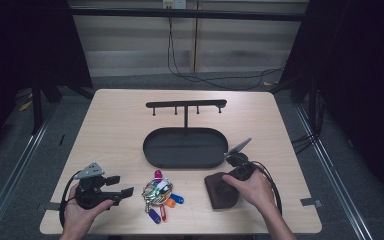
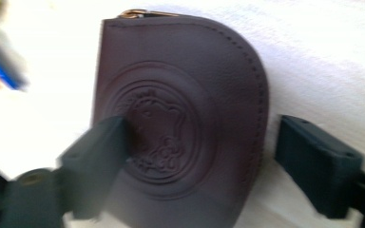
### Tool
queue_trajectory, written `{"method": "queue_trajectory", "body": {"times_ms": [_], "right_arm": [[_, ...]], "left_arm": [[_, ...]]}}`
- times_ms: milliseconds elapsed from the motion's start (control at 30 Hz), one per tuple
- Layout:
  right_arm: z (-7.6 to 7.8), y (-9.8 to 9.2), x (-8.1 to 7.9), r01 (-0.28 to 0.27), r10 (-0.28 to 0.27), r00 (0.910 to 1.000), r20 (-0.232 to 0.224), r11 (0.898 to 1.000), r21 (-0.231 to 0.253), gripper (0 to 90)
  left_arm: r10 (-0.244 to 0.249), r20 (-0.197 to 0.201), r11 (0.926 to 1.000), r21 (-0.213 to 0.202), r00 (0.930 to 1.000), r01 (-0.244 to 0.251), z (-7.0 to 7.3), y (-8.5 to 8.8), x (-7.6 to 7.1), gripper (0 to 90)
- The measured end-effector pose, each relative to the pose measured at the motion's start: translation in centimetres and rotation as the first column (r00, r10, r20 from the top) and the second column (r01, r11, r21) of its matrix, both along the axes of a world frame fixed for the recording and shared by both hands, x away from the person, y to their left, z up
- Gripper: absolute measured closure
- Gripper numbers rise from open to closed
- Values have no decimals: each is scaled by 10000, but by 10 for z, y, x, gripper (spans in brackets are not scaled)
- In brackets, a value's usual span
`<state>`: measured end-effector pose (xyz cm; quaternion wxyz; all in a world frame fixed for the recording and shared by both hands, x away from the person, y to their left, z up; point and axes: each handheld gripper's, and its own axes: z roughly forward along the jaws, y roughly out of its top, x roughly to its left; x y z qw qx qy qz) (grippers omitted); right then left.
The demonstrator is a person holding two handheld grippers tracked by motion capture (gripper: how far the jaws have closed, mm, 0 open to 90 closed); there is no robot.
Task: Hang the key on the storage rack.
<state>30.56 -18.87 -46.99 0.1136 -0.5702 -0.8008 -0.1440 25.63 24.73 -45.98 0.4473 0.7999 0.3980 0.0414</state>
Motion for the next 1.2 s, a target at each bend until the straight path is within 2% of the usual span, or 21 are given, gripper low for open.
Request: {"method": "queue_trajectory", "body": {"times_ms": [67, 367, 400, 433, 467, 600, 733, 833, 900, 933, 1000, 1100, 1133, 1200], "right_arm": [[-1, -2, 0, 48, -47, 10000, -37, 9998, 209, 231], [3, 0, -1, 21, -22, 10000, 72, 10000, 24, 285], [4, -1, -1, 105, -106, 9998, 148, 9999, 61, 322], [7, -3, 0, 170, -175, 9997, 175, 9994, 296, 445], [10, -6, 1, 248, -263, 9991, 343, 9989, 406, 510], [13, -3, 3, 208, -211, 9995, 235, 9997, 128, 530], [22, -2, 5, 119, -127, 9979, 635, 9998, 127, 656], [26, 0, 4, -118, 127, 9974, 704, 9998, -137, 666], [29, 2, 4, -133, 144, 9972, 732, 9998, -161, 713], [31, 1, 5, -149, 156, 9966, 811, 9998, -99, 715], [34, 1, 4, -202, 232, 9960, 863, 9992, -355, 717], [39, 1, 3, -401, 439, 9946, 946, 9983, -414, 744], [41, 1, 3, -414, 473, 9941, 973, 9973, -613, 744], [43, 2, 2, -474, 542, 9936, 995, 9965, -689, 749]], "left_arm": [[-22, -16, 10000, 13, 10000, 22, 0, 0, 0, 250], [-24, 14, 10000, 16, 10000, 24, 0, 1, 0, 250], [-9, 6, 10000, 6, 10000, 9, 0, 0, 1, 250], [-9, 5, 10000, 8, 10000, 9, 0, 0, 1, 251], [-2, 6, 10000, 6, 10000, 2, 0, 0, 0, 250], [-75, 21, 10000, 17, 10000, 75, 0, 1, 0, 251], [-28, 1, 10000, -3, 10000, 28, 0, 1, 0, 250], [-90, -17, 10000, 39, 10000, 90, 0, 1, 0, 251], [-87, -9, 10000, 15, 10000, 87, 0, 1, 0, 251], [-87, -9, 10000, 15, 10000, 87, 0, 1, 0, 251], [-100, -5, 9999, 56, 9999, 100, 0, 1, 0, 250], [-89, -39, 10000, 31, 10000, 89, 0, 0, 0, 251], [-83, -54, 10000, 50, 10000, 83, 0, 0, 0, 251], [-124, -30, 9999, 79, 9999, 125, 0, 0, 0, 251]]}}
